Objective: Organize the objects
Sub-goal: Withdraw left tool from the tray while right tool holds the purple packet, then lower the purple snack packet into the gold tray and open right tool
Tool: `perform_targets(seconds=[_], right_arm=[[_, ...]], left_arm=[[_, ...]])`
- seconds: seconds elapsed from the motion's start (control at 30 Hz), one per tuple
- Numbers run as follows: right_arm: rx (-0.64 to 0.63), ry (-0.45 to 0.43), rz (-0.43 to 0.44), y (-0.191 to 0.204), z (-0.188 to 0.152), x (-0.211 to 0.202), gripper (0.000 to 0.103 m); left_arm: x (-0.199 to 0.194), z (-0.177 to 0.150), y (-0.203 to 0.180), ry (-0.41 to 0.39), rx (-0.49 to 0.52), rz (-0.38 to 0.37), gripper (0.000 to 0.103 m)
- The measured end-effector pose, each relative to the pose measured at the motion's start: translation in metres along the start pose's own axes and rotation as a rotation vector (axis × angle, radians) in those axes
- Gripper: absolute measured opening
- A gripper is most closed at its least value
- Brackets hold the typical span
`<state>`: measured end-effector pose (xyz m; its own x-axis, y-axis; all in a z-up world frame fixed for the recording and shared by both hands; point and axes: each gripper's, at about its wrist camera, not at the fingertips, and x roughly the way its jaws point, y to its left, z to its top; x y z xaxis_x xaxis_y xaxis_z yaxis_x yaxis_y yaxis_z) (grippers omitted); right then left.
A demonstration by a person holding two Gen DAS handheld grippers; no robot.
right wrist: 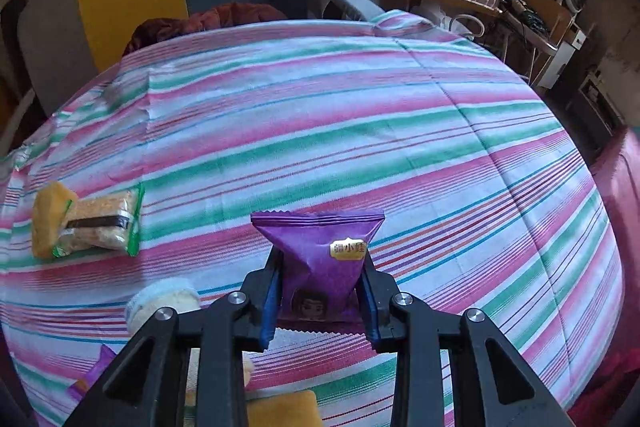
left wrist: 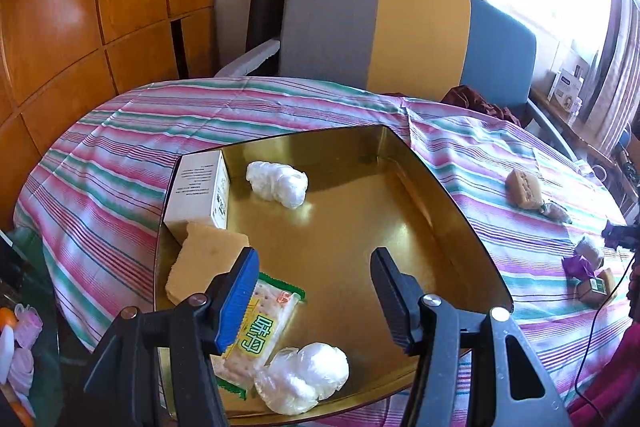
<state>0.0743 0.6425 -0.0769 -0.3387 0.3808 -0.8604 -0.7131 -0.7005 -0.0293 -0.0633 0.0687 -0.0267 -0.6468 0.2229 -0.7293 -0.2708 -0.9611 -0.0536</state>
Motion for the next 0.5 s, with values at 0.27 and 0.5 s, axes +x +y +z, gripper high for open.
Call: perform_targets(seconds=[0.27,0.5], right_arm=[[-0.060,-0.121,0.163,0.061,0.011,-0.071,0.034],[-0.327,-0.134,0.428,0.212,-0.020,-0.125,0.034]], left_arm=[[-0.005,-0.003,0.015,-0.007,-0.033,-0.017,0.058],[-0.003,-0.014,0.037,0.013,-0.074,-0.009,0.058]])
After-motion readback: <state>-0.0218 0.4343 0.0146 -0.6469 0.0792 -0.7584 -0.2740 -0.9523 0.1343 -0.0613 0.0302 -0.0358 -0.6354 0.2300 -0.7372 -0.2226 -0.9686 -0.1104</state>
